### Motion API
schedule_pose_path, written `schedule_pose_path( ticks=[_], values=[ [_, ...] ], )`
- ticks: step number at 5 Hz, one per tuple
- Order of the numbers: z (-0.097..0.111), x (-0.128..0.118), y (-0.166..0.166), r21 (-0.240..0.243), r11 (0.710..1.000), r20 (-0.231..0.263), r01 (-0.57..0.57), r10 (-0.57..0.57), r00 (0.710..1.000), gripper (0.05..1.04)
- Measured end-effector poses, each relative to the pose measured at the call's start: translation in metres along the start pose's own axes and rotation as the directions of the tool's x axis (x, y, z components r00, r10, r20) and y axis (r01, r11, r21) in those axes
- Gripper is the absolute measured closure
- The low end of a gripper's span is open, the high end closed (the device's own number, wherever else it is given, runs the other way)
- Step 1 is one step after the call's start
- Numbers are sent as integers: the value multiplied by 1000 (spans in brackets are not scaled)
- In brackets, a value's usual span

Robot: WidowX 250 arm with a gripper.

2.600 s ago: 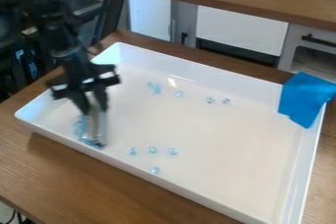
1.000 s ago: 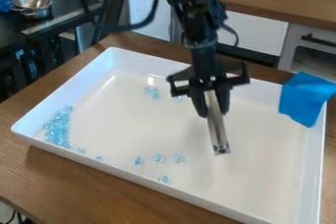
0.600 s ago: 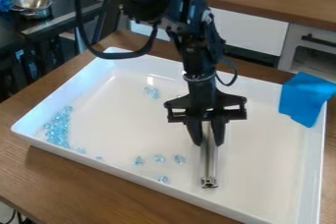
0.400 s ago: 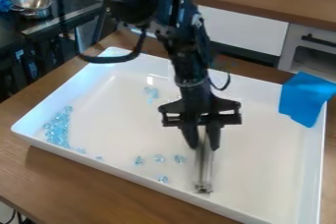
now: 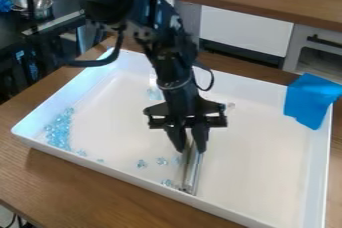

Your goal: Sweep into pile

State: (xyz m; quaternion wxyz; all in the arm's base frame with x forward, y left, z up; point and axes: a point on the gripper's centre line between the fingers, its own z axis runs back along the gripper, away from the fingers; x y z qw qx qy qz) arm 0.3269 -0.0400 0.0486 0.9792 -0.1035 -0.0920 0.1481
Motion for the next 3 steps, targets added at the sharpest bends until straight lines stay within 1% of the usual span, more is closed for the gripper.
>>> schedule_pose_path(
  ticks=[1, 2, 3],
  values=[
    [3, 7, 18, 10, 1000, 12, 17, -17, 1000, 736],
    [7, 17, 40, 32, 998, 29, 58, -59, 998, 736],
    [9, 20, 61, 40, 994, 43, 106, -108, 993, 736]
  ],
)
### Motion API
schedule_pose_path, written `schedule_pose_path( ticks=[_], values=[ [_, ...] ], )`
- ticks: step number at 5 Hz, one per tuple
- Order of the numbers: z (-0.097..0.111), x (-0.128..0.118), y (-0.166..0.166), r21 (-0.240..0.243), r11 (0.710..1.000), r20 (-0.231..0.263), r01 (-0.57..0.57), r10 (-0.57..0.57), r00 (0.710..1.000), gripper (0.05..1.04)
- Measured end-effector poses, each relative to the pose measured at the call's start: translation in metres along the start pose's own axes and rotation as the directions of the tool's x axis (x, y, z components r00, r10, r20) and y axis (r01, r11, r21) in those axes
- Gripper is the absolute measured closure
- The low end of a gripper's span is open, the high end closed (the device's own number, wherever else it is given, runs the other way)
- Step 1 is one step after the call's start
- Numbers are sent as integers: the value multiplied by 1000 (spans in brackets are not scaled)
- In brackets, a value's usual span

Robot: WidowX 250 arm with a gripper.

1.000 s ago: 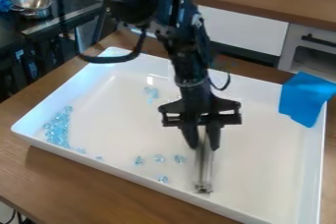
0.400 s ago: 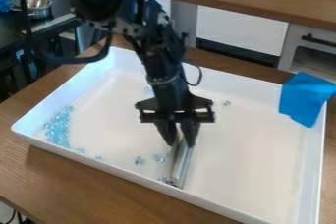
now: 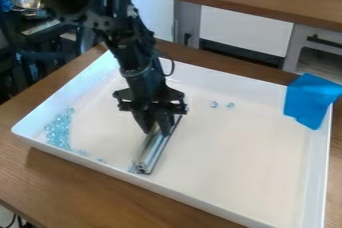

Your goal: Sweep into pile

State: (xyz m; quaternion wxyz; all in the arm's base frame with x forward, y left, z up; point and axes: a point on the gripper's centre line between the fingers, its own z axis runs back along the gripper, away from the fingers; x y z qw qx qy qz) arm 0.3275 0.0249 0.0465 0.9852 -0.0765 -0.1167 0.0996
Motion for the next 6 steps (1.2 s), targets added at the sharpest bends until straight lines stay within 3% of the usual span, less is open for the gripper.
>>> schedule_pose_path(
  ticks=[2, 4, 5, 6],
  values=[
    [10, -1, 56, 17, 999, 6, 32, -32, 999, 736],
    [25, 1, 110, 56, 997, 41, 53, -56, 998, 736],
    [25, 4, 108, 44, 997, 54, 58, -60, 997, 736],
    [25, 8, 87, -3, 1000, 33, 0, 0, 999, 736]
  ],
)
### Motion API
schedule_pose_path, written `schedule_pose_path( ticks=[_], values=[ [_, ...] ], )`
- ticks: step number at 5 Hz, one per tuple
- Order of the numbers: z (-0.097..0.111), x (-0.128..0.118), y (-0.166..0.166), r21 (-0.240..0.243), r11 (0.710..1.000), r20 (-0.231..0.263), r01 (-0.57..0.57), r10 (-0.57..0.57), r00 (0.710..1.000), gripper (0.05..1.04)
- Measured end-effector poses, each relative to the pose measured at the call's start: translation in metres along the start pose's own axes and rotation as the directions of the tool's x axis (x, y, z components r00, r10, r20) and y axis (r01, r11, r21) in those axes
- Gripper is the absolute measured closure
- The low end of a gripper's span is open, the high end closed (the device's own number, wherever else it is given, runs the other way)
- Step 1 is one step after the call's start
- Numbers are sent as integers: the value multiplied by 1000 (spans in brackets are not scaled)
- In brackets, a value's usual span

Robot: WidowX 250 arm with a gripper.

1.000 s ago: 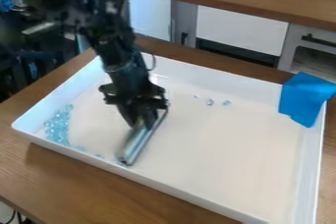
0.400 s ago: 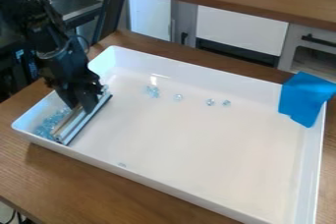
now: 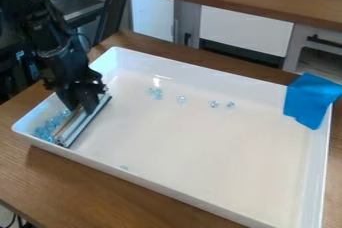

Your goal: Sweep into pile

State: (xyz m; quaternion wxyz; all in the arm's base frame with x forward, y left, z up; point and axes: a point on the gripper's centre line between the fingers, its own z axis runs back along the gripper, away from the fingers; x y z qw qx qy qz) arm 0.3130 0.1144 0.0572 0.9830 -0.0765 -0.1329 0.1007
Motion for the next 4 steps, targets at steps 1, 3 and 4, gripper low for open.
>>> schedule_pose_path(
  ticks=[1, 3, 4],
  values=[
    [9, 25, -46, -67, 997, 9, -45, 46, 999, 736],
    [14, 33, -134, -117, 992, -37, -48, 44, 998, 736],
    [17, 34, -167, -117, 993, -22, -23, 20, 1000, 736]
  ],
)
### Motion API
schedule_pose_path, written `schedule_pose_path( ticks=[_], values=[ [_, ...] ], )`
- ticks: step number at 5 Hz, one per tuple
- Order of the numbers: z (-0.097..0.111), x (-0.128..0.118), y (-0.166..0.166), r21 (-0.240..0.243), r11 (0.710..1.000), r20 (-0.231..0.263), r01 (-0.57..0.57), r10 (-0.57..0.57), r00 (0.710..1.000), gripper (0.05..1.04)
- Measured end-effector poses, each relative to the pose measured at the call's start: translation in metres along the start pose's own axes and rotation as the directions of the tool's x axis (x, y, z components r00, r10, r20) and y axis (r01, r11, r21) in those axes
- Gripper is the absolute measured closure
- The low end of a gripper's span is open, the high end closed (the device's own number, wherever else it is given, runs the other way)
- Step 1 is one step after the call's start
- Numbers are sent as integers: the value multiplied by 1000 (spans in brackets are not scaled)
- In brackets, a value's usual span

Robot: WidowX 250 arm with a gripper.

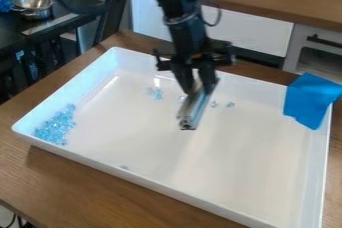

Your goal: Sweep into pile

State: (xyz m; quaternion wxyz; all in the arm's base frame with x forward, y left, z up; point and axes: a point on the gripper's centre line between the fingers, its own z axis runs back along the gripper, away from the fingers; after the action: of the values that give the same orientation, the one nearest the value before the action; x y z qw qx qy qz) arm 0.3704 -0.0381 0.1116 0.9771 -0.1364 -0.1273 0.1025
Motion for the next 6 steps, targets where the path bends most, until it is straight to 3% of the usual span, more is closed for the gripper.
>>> schedule_pose_path(
  ticks=[1, 2, 4, 6],
  values=[
    [-11, 10, -19, 14, 1000, 17, -8, 8, 1000, 736],
    [-34, 18, -32, 40, 999, 6, -25, 24, 1000, 736],
    [-61, 29, -52, 82, 996, -12, -42, 43, 999, 736],
    [-80, 32, -45, 129, 990, -32, -49, 54, 998, 736]
  ],
)
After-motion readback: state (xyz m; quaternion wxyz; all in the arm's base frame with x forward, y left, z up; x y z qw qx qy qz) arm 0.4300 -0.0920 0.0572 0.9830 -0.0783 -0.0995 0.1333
